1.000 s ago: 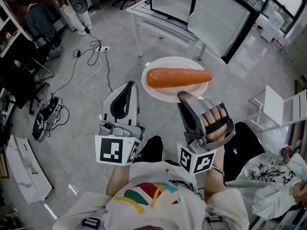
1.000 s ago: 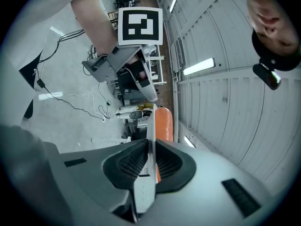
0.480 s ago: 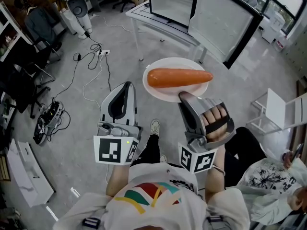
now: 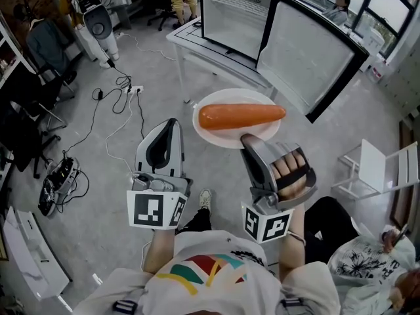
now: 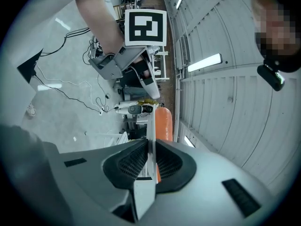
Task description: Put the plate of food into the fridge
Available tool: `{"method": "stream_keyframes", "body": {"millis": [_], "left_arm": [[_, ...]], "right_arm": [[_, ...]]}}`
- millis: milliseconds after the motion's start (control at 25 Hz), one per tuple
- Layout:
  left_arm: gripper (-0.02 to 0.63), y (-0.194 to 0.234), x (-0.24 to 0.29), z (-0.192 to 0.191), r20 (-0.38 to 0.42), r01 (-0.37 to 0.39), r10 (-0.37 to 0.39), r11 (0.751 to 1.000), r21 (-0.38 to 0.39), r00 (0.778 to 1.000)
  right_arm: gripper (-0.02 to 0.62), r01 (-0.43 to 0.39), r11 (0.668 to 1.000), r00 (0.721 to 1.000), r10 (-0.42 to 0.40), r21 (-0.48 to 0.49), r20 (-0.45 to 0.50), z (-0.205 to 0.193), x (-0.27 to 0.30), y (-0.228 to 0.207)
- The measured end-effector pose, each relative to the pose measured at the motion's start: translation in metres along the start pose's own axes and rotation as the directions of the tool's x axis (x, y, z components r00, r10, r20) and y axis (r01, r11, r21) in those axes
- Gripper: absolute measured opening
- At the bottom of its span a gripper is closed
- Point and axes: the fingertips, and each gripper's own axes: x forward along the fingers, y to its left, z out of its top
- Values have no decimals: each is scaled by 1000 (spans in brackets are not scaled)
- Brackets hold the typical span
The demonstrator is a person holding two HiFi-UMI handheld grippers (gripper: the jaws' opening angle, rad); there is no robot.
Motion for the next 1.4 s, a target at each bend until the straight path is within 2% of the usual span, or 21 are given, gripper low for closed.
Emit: {"method": "stream_keyframes", "body": {"millis": [360,720,1400], "left_arm": [[6,48,68,-20,-13,33,-33,999,-15,999],[6,92,139,-36,5,82,-82,997,2,997],[6,129,190,-67,-16,88,-88,996,-12,996]], "right_arm": [[43,-11,1000,999,12,15,-32,-15,81,0],[43,7,1000,997,-6,14,-76,-33,162,2],[43,-16,1000,997,17,16,-74,-49,233,13]]}}
